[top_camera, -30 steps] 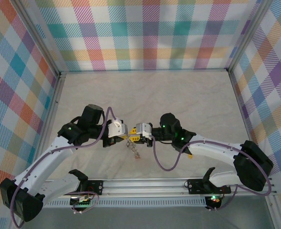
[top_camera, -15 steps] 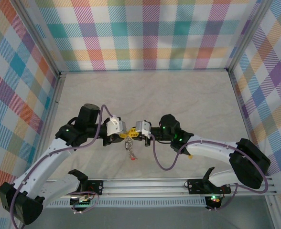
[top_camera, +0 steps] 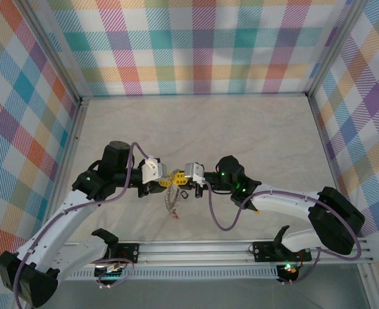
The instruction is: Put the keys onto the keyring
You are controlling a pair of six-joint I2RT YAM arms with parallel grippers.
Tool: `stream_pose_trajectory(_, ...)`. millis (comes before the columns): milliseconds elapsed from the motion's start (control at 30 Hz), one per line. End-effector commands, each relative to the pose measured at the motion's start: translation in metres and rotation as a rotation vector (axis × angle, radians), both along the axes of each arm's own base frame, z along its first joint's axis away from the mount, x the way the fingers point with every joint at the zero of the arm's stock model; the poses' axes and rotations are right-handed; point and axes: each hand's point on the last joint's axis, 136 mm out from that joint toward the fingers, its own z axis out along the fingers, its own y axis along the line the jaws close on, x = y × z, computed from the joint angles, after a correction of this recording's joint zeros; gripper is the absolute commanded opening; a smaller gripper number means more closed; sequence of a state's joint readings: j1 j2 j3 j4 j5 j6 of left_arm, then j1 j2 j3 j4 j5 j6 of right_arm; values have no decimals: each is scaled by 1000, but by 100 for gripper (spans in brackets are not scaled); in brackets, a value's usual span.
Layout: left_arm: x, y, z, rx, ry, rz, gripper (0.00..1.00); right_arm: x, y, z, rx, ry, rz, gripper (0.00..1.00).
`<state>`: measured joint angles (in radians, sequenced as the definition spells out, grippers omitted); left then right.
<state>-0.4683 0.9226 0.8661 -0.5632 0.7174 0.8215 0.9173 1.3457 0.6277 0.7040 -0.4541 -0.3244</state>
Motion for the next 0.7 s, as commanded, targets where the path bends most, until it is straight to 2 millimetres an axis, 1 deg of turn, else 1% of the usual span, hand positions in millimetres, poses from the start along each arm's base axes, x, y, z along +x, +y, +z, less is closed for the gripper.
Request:
stream_pose_trajectory(0, -4, 2, -6, 8, -5, -28, 28, -10, 0, 26, 81, -39, 40, 0)
stream_pose_trajectory(100, -2, 3, -8, 16, -14, -19, 27, -12, 0, 24, 75, -38, 55, 0)
stream_pose_trajectory(167, -3, 3, -8, 15, -15, -28, 13, -13, 1, 24, 70, -37, 63, 0)
stream_pose_trajectory(233, -5, 2, -8, 14, -12, -38, 12, -14, 1, 24, 69, -37, 67, 0)
stream_pose_trajectory(300, -6, 2, -7, 15, -14, -43, 12, -14, 1, 22, 67, -36, 69, 0)
stream_pose_trajectory(333, -6, 3, -7, 17, -17, -41, 15, -14, 1, 23, 67, -36, 71, 0)
stream_pose_trajectory(433, -4, 6, -9, 34, -28, -23, 28, -15, 1, 21, 63, -34, 76, 0)
stream_pose_trajectory(467, -3, 6, -11, 39, -32, -18, 29, -15, 1, 22, 63, -35, 78, 0)
stream_pose_trajectory(600, -4, 7, -17, 42, -36, -19, 29, -16, 2, 22, 63, -33, 84, 0)
stream_pose_trajectory(633, -3, 7, -18, 44, -39, -15, 28, -16, 2, 22, 62, -32, 85, 0)
stream_pose_trajectory(667, -3, 7, -19, 46, -41, -15, 24, -16, 3, 23, 65, -30, 89, 0)
